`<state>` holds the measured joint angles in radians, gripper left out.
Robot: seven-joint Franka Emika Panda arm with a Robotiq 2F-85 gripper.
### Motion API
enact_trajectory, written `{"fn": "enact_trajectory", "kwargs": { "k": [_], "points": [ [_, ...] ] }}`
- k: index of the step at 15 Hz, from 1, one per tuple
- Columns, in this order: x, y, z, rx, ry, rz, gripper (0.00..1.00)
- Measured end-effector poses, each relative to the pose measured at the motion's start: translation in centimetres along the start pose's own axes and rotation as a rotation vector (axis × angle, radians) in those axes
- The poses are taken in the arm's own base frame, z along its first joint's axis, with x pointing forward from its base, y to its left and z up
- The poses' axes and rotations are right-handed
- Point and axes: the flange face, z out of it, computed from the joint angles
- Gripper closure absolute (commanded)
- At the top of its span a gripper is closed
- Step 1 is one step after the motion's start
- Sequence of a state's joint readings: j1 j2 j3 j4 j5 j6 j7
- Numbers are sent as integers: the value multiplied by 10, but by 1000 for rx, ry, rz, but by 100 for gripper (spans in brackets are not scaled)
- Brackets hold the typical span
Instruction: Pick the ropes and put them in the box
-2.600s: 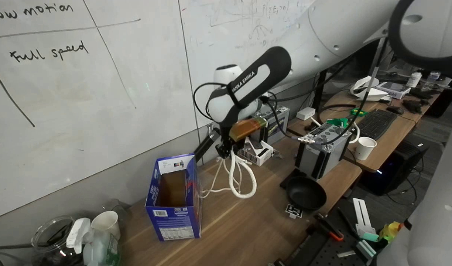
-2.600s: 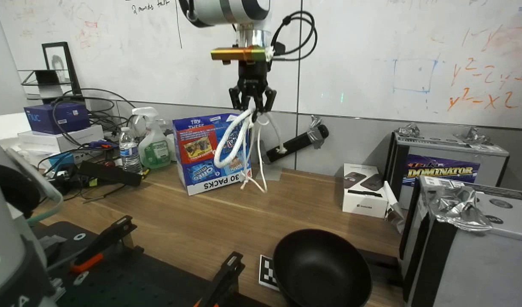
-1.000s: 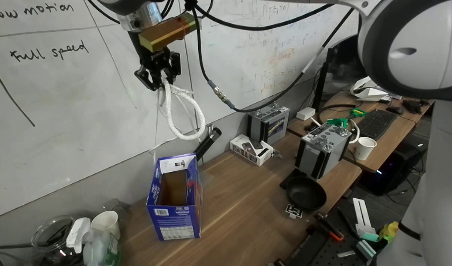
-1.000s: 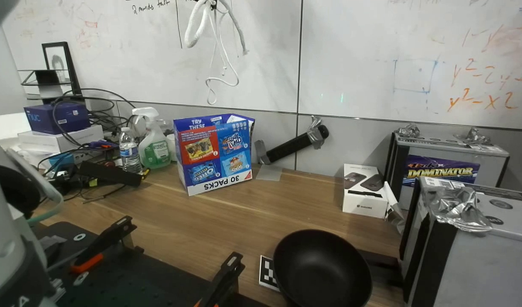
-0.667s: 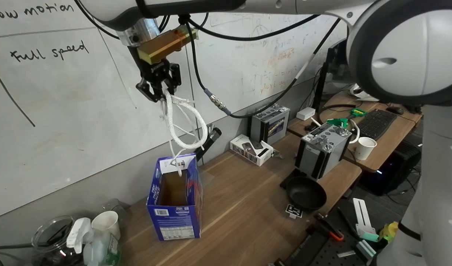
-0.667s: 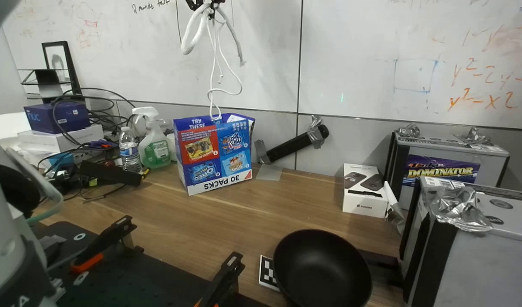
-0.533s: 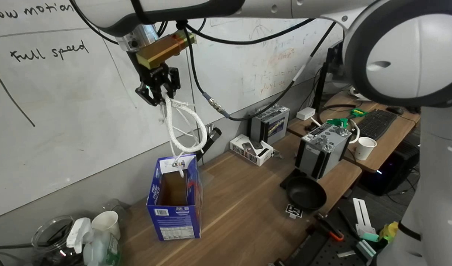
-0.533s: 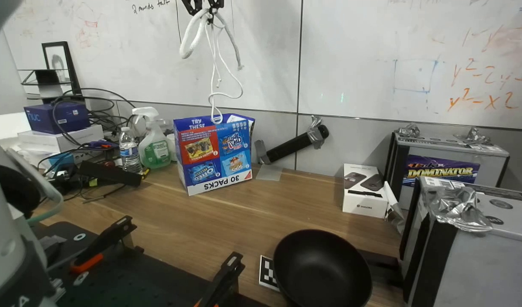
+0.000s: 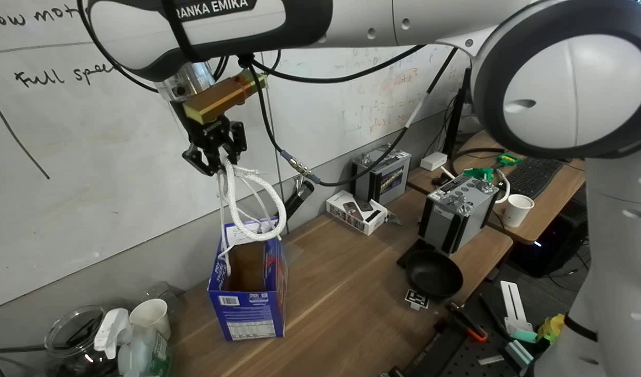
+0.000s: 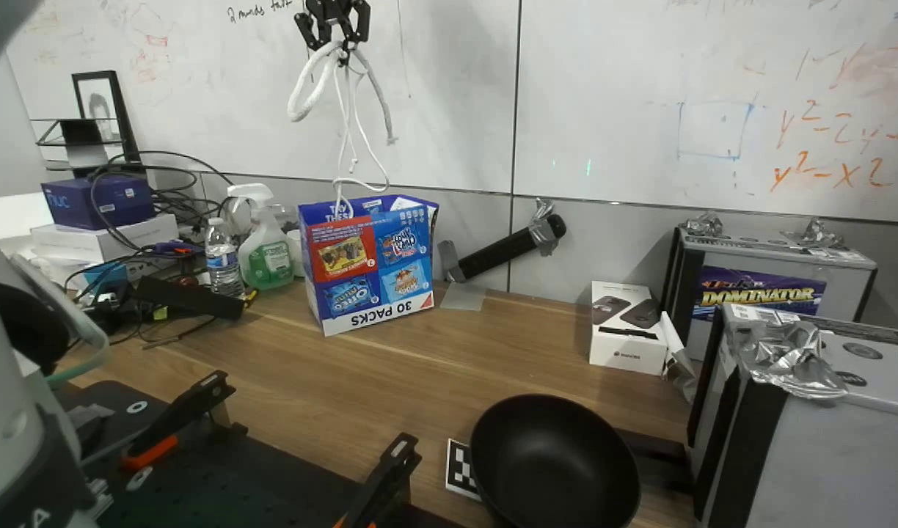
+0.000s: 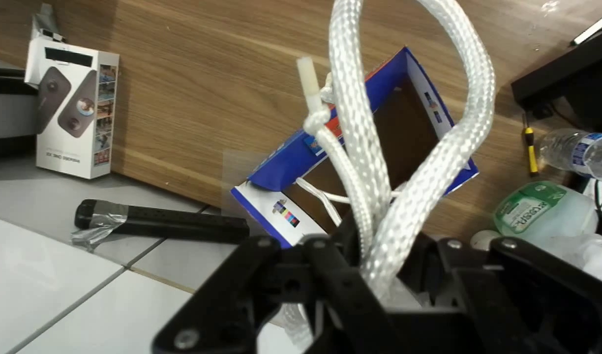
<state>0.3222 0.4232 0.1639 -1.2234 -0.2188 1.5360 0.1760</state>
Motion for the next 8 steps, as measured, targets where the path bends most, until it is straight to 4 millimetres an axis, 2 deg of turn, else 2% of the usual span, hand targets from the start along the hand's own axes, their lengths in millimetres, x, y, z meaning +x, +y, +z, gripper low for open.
{"fn": "enact_trajectory", "kwargs": {
  "k": [8],
  "points": [
    [11,-10,36,25,42,34,89]
  ]
}}
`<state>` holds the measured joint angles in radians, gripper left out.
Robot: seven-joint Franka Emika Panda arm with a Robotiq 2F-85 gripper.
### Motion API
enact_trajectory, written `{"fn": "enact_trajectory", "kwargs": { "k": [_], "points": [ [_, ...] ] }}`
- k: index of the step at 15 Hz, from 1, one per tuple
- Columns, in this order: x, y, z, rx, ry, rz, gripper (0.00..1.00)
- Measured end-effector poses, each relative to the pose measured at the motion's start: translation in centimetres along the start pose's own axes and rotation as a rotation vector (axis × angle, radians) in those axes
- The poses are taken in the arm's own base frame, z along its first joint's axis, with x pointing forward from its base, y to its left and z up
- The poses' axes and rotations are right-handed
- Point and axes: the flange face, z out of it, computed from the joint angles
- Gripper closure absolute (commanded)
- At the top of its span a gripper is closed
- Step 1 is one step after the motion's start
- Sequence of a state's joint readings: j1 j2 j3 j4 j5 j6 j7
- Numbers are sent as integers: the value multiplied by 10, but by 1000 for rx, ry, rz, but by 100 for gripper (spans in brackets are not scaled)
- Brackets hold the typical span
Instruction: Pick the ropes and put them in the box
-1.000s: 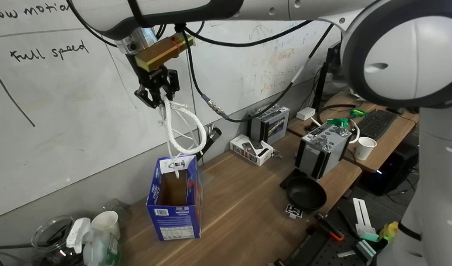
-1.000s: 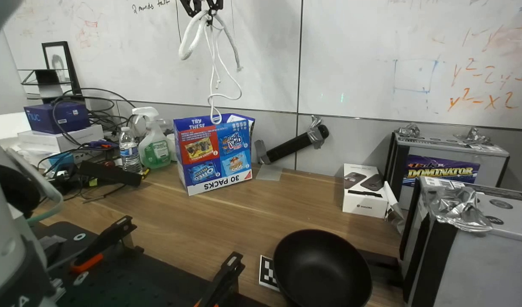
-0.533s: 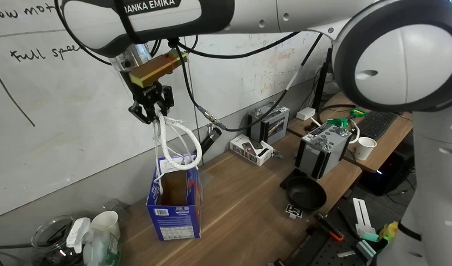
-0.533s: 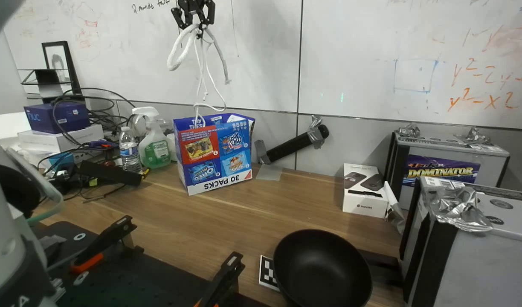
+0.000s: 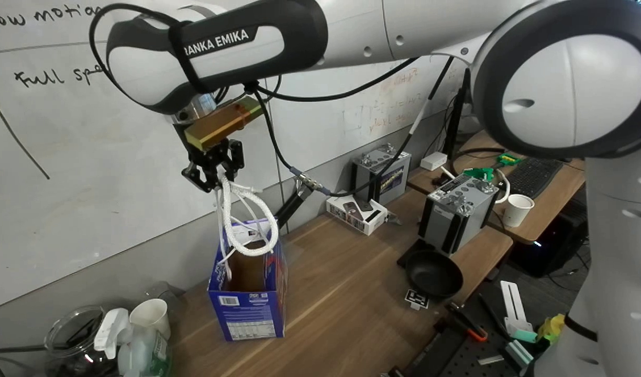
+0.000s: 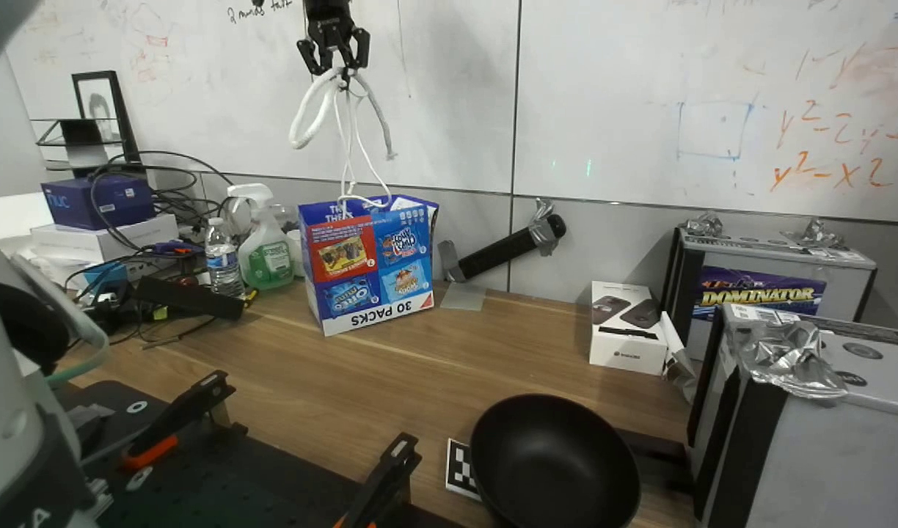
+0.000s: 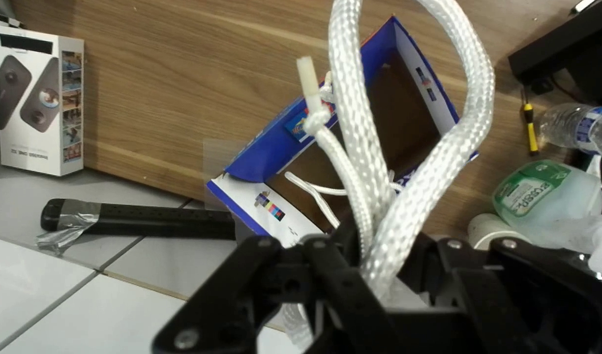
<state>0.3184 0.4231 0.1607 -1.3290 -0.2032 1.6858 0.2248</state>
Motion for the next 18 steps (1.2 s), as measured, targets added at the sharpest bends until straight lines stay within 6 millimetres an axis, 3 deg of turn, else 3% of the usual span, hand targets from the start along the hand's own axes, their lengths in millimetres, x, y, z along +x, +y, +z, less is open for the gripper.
{"fn": "enact_trajectory", "kwargs": {
  "k": [12,18],
  "points": [
    [8,12,89,20,82,126,89],
    [9,19,111,27,110,171,89]
  ]
}}
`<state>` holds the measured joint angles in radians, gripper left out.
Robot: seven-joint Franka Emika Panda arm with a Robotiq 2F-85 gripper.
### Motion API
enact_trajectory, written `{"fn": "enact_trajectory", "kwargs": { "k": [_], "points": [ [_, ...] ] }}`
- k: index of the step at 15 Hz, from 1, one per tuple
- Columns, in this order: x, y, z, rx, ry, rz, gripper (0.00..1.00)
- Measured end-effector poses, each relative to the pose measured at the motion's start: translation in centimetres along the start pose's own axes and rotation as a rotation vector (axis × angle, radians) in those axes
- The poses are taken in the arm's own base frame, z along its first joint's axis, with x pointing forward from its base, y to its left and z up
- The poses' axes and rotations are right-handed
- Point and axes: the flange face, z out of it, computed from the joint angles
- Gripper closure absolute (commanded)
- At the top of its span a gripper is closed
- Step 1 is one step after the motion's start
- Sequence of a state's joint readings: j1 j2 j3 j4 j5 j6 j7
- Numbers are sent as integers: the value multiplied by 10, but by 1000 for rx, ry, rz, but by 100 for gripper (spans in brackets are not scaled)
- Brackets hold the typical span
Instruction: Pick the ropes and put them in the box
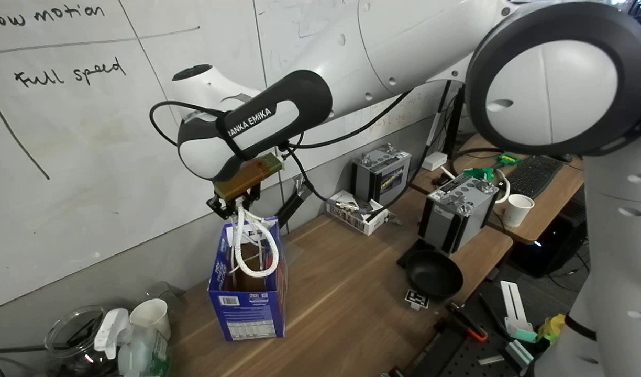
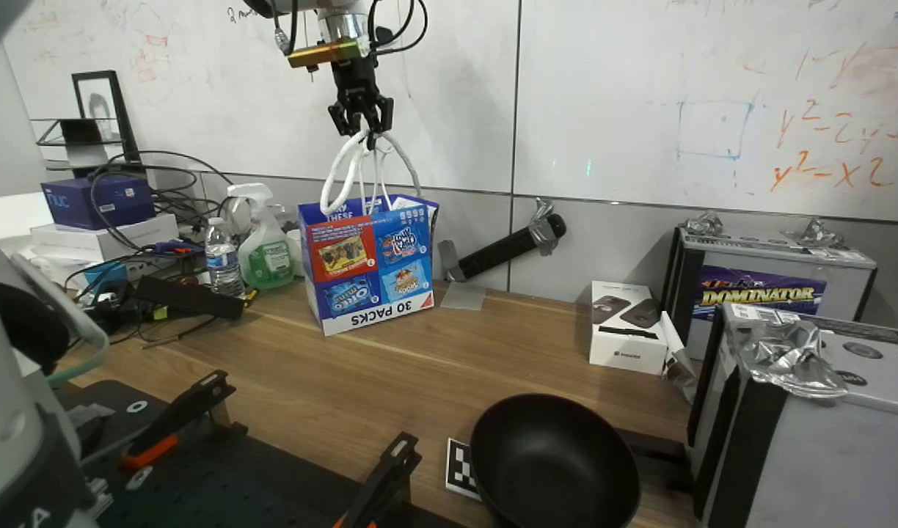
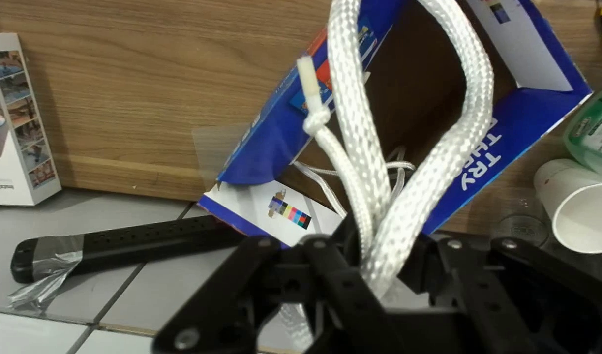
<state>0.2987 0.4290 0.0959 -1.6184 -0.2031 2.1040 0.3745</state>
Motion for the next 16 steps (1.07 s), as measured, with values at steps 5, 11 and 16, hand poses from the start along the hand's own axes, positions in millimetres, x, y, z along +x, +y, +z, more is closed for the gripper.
{"fn": "enact_trajectory", "kwargs": {
  "k": [5,11,16],
  "points": [
    [5,-4,11,21,37,18,89],
    [0,-12,36,71,63,53,89],
    [-17,-20,63,98,53,71,89]
  ]
}}
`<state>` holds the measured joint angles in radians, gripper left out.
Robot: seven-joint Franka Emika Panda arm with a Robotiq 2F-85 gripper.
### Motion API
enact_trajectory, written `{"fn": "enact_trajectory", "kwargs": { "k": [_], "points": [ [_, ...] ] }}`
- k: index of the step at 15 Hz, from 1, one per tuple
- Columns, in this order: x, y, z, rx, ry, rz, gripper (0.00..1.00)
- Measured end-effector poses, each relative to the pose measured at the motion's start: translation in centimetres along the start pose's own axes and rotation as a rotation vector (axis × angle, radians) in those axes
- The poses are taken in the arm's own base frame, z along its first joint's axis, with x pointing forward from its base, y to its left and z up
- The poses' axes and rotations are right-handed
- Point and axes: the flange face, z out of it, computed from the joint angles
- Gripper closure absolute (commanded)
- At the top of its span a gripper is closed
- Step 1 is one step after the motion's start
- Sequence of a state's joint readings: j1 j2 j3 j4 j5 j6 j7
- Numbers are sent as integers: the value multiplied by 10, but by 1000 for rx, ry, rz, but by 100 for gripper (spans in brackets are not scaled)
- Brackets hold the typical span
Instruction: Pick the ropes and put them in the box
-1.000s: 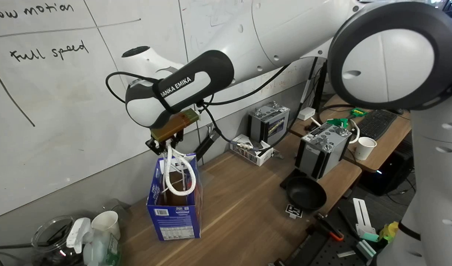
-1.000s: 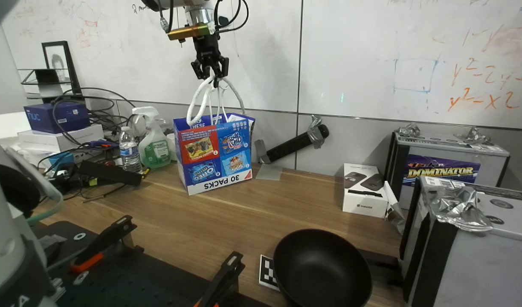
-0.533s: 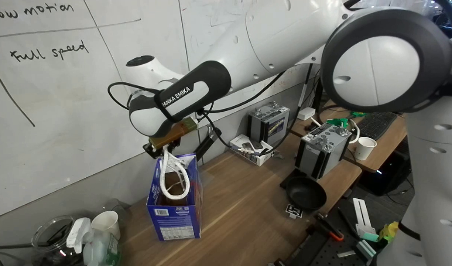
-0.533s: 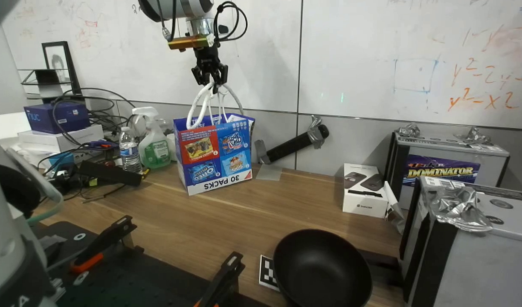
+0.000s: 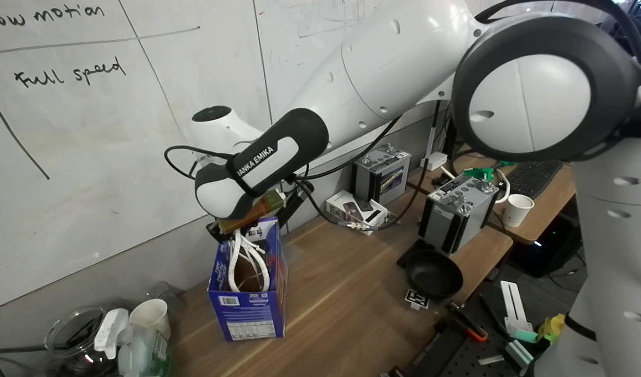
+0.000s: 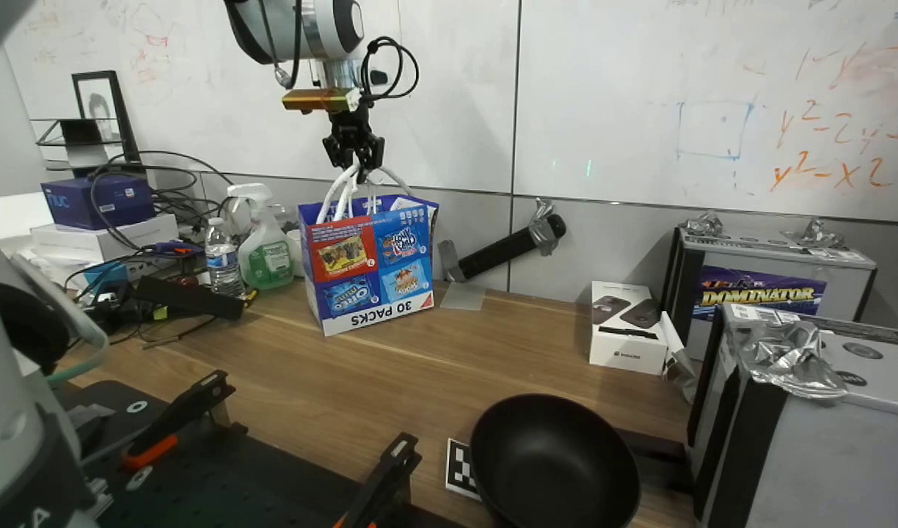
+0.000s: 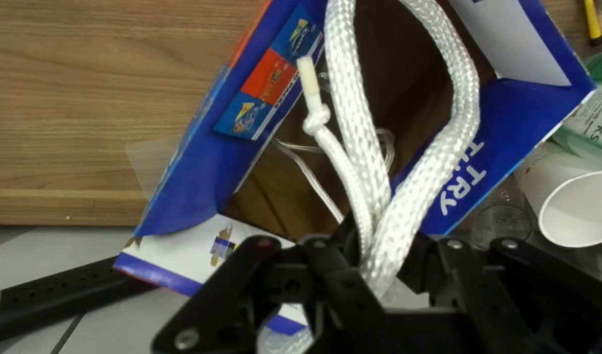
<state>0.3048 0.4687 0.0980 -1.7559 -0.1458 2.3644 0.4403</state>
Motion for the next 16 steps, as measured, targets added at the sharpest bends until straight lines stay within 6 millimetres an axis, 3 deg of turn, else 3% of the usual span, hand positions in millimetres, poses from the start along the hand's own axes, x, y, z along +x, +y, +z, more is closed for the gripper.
{"fn": "enact_trajectory", "kwargs": {
  "k": [5,16],
  "points": [
    [-27,-13,26,21,-17,-3,89],
    [-76,-43,63,131,-100,4,87]
  ]
}}
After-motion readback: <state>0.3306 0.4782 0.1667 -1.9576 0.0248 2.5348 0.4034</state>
